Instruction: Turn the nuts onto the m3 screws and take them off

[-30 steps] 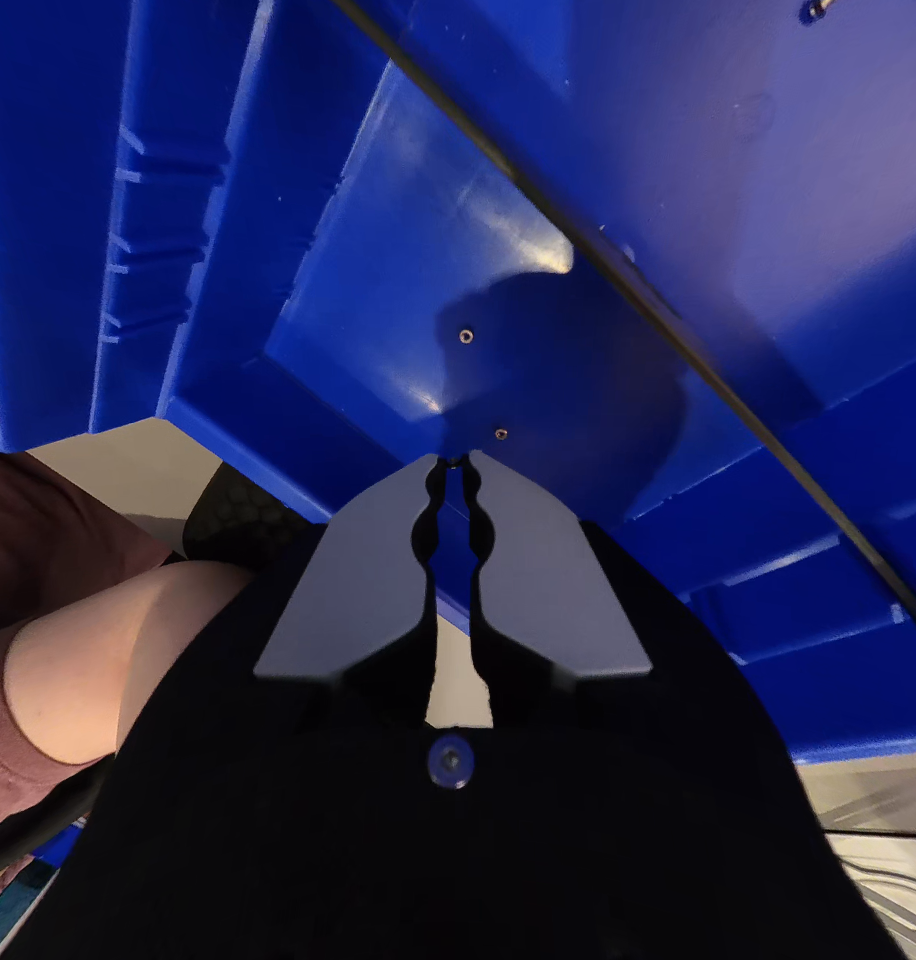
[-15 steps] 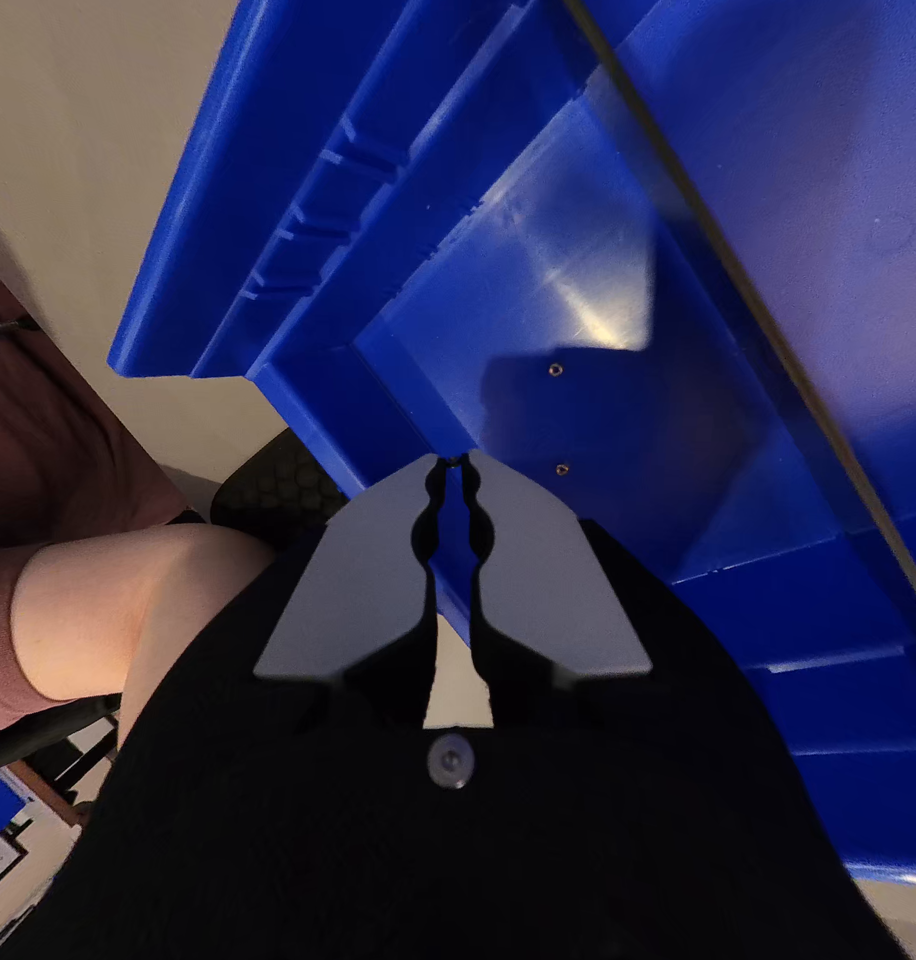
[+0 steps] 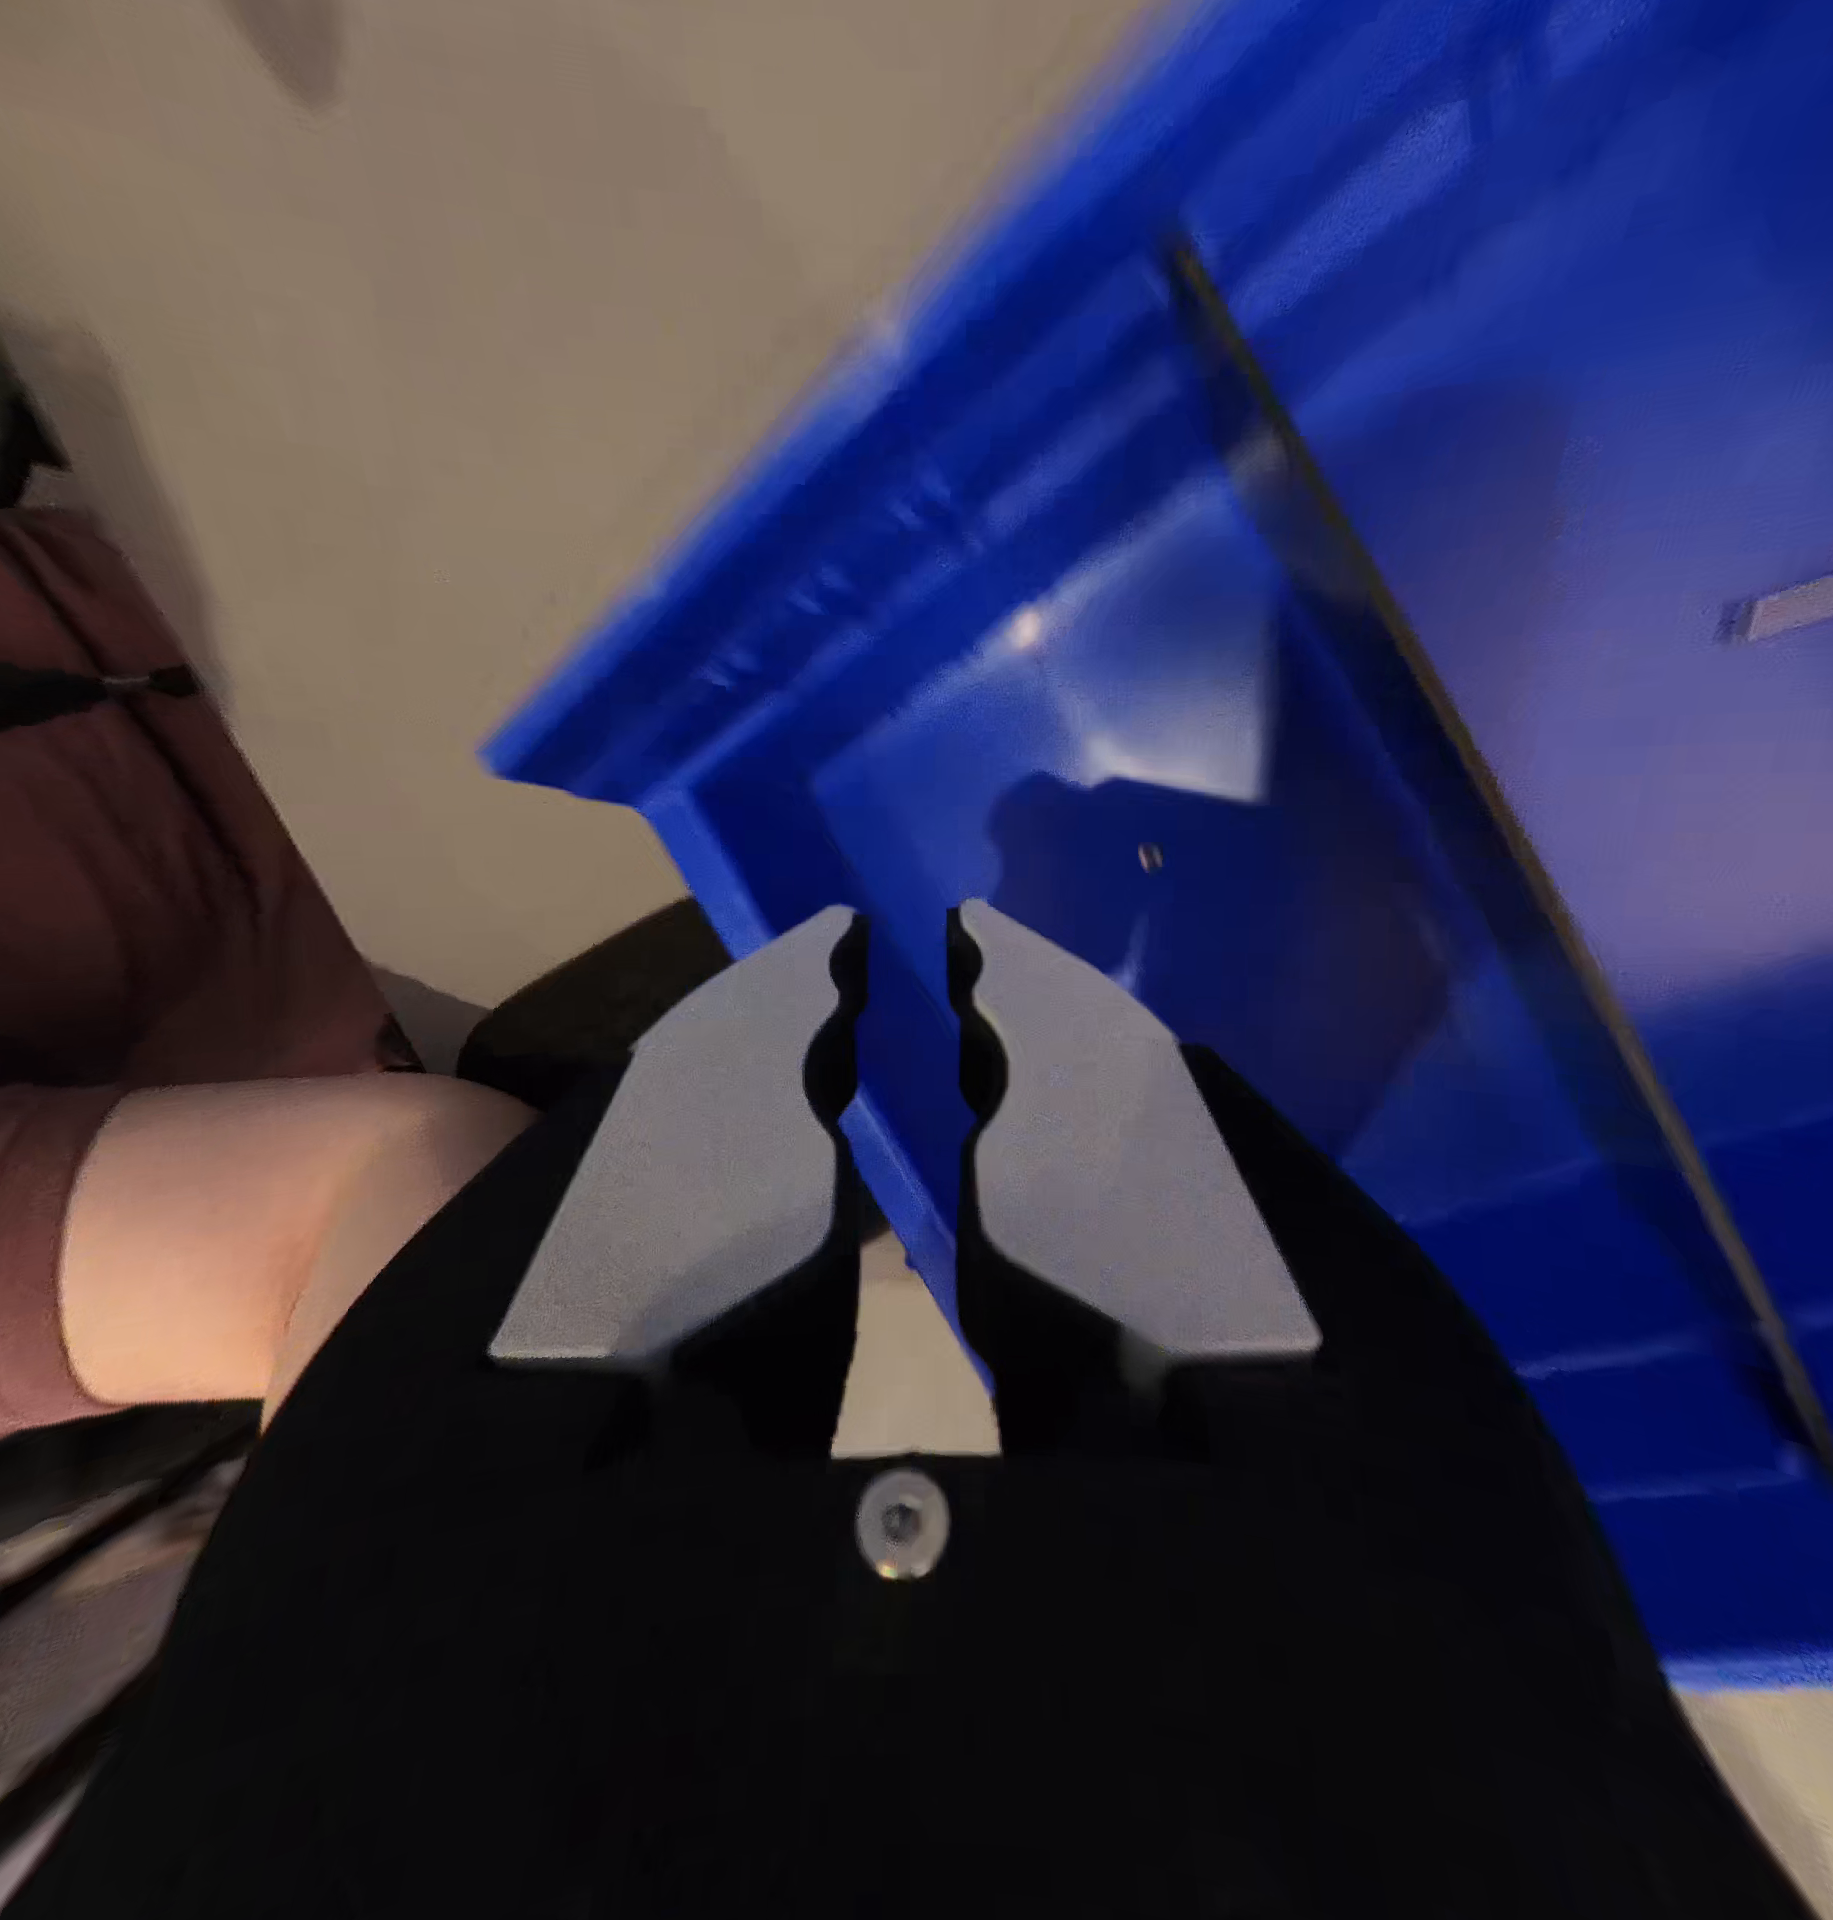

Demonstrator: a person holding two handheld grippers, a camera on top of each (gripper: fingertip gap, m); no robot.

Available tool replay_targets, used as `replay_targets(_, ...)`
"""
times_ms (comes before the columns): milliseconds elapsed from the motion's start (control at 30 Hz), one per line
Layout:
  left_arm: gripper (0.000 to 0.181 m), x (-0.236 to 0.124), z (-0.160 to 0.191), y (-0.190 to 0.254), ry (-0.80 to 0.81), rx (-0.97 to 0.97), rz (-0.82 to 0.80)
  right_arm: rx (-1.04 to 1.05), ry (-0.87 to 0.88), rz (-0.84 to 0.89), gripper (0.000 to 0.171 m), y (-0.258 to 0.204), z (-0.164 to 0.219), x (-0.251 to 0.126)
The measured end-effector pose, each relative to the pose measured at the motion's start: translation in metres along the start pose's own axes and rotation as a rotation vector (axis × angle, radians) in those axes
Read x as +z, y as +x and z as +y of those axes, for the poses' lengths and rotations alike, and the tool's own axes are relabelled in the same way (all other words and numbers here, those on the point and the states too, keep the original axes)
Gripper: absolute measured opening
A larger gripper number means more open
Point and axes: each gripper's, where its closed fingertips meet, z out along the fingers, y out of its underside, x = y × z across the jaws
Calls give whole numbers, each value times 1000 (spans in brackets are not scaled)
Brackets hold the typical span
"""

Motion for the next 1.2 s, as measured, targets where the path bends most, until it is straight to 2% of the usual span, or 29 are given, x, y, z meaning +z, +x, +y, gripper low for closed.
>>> replay_targets(200,2,-6,-1,-31,37,-14,-155,-638,444,31,32,-107,-101,-48)
replay_targets(267,2,-9,-2,-37,56,-20,-184,-705,597,21,32,-140,-139,-61)
replay_targets(333,2,-10,-2,-39,65,-37,-186,-714,743,-75,32,-173,-172,-69)
replay_targets(467,2,-13,-4,-40,79,-37,-195,-658,848,-259,28,-210,-205,-62)
replay_targets(600,2,-14,-6,-38,82,-29,-193,-611,846,-402,16,-222,-212,-52)
replay_targets(800,2,-15,-6,-38,81,-23,-197,-589,789,-434,3,-218,-214,-36)
replay_targets(900,2,-13,-7,-34,89,-36,-162,-614,788,-439,3,-222,-211,-37)
replay_targets(967,8,-14,-11,-31,117,-51,-139,-617,792,-431,3,-222,-209,-41)
replay_targets(1033,22,-16,-15,-32,144,-80,-141,-597,804,-424,3,-218,-207,-49)
replay_targets(1100,26,-19,-14,-37,144,-82,-165,-559,827,-408,3,-208,-202,-63)
replay_targets(1167,26,-21,-14,-40,136,-87,-173,-504,839,-308,3,-183,-193,-80)
replay_targets(1200,26,-23,-13,-41,127,-90,-178,-451,840,-195,3,-159,-187,-88)
